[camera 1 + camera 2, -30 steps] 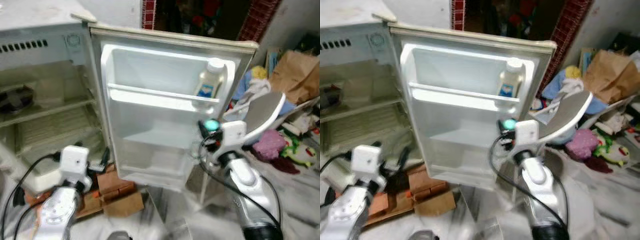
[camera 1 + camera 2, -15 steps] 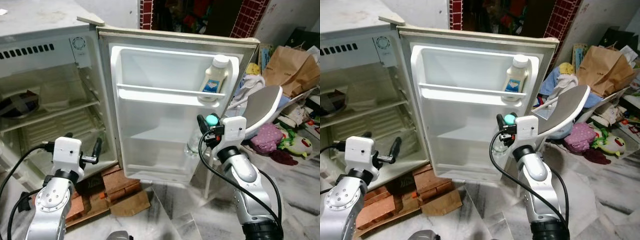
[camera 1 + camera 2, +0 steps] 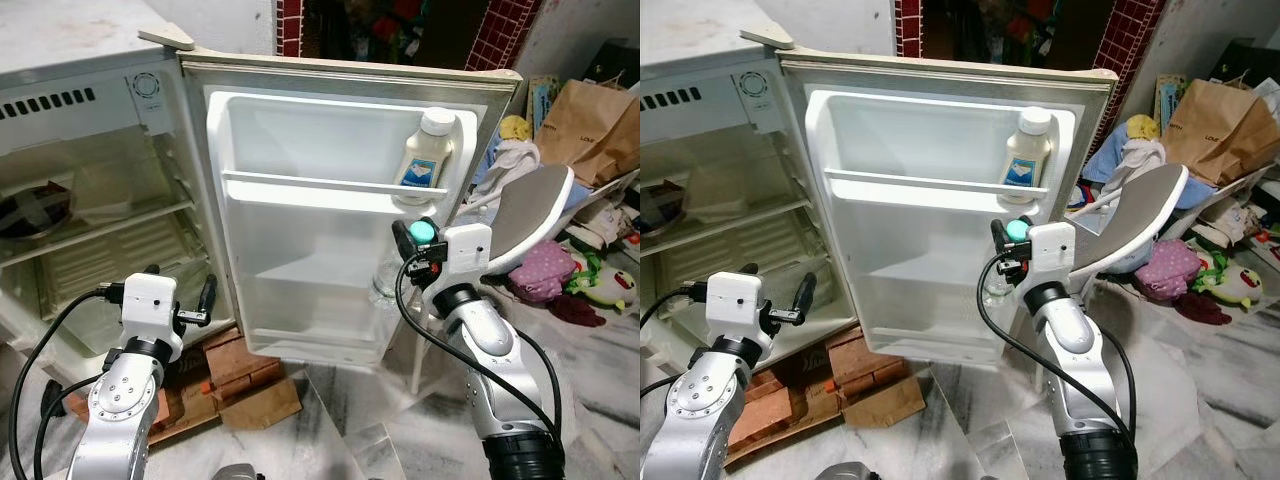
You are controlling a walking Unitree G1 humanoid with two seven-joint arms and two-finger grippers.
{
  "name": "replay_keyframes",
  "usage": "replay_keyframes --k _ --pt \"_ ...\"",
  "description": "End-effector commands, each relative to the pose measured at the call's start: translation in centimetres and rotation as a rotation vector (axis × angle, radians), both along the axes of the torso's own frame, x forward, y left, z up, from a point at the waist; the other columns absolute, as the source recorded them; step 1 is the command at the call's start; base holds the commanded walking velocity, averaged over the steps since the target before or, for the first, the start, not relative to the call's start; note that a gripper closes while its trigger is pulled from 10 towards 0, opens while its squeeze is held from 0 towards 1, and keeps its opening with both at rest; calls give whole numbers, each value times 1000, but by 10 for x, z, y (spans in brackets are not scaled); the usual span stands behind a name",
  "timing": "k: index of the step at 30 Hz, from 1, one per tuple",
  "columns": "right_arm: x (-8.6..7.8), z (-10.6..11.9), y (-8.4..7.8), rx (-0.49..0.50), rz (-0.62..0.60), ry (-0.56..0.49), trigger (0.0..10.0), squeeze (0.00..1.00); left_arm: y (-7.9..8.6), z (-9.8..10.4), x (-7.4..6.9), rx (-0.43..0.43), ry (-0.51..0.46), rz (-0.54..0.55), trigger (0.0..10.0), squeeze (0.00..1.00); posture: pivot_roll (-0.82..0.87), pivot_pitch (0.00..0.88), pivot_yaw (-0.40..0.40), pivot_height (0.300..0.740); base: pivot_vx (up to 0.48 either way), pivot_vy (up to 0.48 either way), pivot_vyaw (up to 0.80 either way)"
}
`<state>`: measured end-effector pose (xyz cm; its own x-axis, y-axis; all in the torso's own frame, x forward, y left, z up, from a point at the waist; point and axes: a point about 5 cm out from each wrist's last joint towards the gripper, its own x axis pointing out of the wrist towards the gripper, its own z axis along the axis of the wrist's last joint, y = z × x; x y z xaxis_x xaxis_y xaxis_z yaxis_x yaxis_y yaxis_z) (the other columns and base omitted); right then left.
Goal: Restocking fridge
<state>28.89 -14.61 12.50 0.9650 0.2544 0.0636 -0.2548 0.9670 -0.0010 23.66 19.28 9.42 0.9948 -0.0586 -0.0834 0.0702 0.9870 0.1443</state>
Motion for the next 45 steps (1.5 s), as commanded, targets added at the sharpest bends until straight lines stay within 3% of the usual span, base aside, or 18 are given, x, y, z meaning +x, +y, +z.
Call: replay_keyframes --k 1,8,33,45 --pt "2 8 2 6 12 -36 10000 0 0 -1 -1 3 6 3 10000 0 136 4 -69 700 0 0 0" --pt "2 8 3 4 25 -37 10000 0 0 -1 0 -1 6 14 10000 0 134 10 -71 656 0 0 0" --pt "14 15 10 -12 76 -68 10000 0 7 6 3 -12 -39 38 10000 0 141 16 -72 656 0 0 0" --pt "19 18 17 -23 105 -87 10000 0 6 7 3 -22 -47 30 10000 0 141 26 -70 656 343 0 0"
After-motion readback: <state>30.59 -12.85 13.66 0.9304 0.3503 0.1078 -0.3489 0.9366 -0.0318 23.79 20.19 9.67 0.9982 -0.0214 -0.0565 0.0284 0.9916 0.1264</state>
